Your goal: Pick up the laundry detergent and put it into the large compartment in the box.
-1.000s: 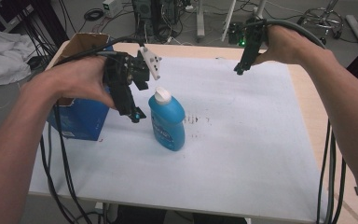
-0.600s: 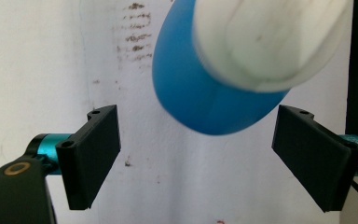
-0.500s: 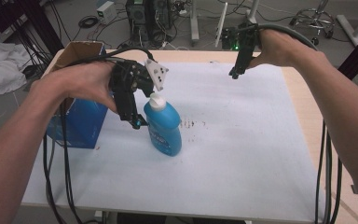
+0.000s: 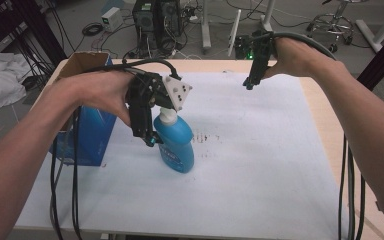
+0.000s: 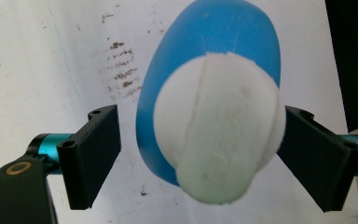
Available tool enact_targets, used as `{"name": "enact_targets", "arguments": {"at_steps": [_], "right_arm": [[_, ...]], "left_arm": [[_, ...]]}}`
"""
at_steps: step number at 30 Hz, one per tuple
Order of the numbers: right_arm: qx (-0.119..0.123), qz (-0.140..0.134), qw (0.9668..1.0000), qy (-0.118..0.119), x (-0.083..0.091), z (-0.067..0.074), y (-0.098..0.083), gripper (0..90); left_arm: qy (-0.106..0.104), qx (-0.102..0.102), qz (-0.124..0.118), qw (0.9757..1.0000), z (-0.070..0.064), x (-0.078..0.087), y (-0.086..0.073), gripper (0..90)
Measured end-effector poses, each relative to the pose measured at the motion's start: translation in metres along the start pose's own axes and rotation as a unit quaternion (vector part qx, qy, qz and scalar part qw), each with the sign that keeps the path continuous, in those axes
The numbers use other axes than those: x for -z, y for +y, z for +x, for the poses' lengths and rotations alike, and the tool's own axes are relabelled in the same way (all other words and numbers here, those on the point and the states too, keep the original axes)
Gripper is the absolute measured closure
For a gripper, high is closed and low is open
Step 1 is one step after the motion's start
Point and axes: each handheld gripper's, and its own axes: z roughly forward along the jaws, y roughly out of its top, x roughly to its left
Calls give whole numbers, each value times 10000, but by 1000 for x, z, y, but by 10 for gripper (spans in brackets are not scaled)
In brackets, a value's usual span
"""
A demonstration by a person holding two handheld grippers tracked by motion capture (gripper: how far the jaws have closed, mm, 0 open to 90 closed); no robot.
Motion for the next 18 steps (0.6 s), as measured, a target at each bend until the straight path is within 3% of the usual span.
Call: {"name": "enact_targets", "arguments": {"at_steps": [6, 11, 18], "right_arm": [[-18, 17, 10000, -18, 2, 0, -3, 116], [-48, 15, 10000, -30, 4, -2, -7, 116], [-76, 13, 10000, -33, 4, -3, -10, 116]], "left_arm": [[-81, -130, 62, 9999, 1, -4, 7, 155], [-170, -391, 139, 9990, 1, -10, 13, 155], [-196, -507, 206, 9983, 1, -15, 13, 155]]}}
